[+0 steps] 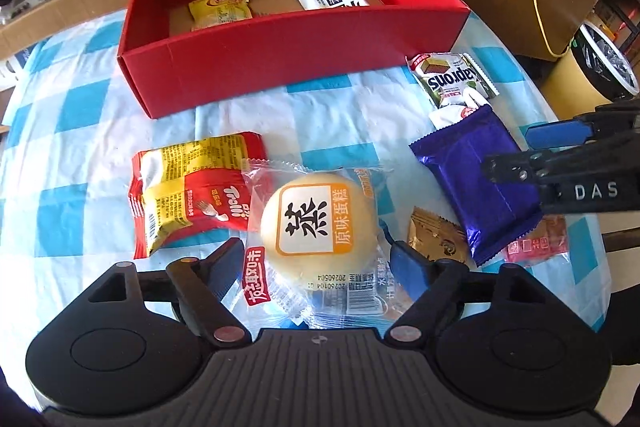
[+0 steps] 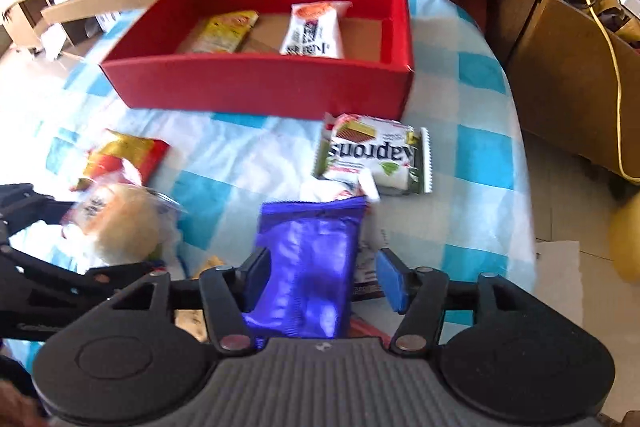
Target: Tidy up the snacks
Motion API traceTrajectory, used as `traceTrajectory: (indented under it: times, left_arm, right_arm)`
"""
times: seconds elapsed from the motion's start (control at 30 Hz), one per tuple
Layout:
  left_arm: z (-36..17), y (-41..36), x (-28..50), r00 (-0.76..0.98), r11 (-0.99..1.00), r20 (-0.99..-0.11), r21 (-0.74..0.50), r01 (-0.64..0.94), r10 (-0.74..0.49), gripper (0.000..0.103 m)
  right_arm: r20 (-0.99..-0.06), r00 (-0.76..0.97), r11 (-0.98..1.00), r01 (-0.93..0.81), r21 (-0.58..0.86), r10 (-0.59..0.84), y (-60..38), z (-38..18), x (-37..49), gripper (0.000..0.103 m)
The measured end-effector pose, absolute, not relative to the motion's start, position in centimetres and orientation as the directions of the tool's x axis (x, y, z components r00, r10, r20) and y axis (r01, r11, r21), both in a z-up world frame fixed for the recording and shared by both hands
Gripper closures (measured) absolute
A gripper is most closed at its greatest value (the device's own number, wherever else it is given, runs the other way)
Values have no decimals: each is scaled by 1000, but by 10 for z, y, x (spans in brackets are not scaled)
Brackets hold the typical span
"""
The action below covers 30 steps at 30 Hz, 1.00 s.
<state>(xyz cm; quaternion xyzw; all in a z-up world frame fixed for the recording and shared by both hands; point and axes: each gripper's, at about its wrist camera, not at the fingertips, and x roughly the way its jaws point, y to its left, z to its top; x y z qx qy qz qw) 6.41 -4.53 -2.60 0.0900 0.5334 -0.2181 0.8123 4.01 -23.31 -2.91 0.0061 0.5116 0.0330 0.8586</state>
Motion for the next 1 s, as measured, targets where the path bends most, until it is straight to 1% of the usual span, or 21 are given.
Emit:
traceTrajectory:
  times: [0.03,0.1,0.2,0.27,0.33,0.37,0.4,0.57,0.6,0.73,0.8,0.93,1.0]
  left_arm:
    - [-27,-46,64,330,887,-907,-91,454,-261,18]
    - [-30,-47,64,317,883,-912,-90,461,-259,17]
    - [-33,-47,62,300,880,-920,-90,465,-253,17]
    - [-33,-46,60,294,879,-920,-97,466,-257,17]
    - [-31,-43,60,292,880,-919,-107,463,-265,17]
    - [-30,-42,61,294,881,-917,-112,459,-270,17]
    - [-28,-40,62,296,882,-915,-119,456,-276,17]
    - [-15,-37,67,310,881,-898,-153,447,-313,16]
    - [-14,-39,68,314,880,-896,-150,451,-314,16]
    - [-21,-49,69,311,872,-905,-116,475,-289,16]
    - [-30,-55,72,305,878,-917,-91,470,-258,19]
    - [-34,-55,78,312,894,-922,-71,442,-227,34]
    - [-31,-52,80,308,898,-920,-92,430,-242,36]
  right_arm:
    - [-881,467,997,-50,58,74,-229,-31,42,7]
    - [-892,443,996,-52,75,91,-220,-36,46,4]
    - [-904,425,996,-93,14,52,-203,-49,48,4]
    - [-901,434,990,-124,-61,-2,-194,-58,49,4]
    - [-900,435,984,-141,-109,-37,-192,-65,48,7]
    - [-899,438,984,-150,-97,-22,-194,-65,47,9]
    - [-899,437,985,-151,-86,-12,-196,-63,45,16]
    - [-892,452,988,-142,-54,16,-208,-59,39,17]
    - [-890,456,990,-138,-41,26,-211,-56,38,20]
    - [-876,479,991,-135,-15,52,-215,-46,38,20]
    - [-878,475,990,-139,-13,55,-214,-46,38,20]
    - [-870,488,989,-146,0,72,-216,-41,35,20]
    - [-867,492,990,-142,5,75,-219,-40,34,20]
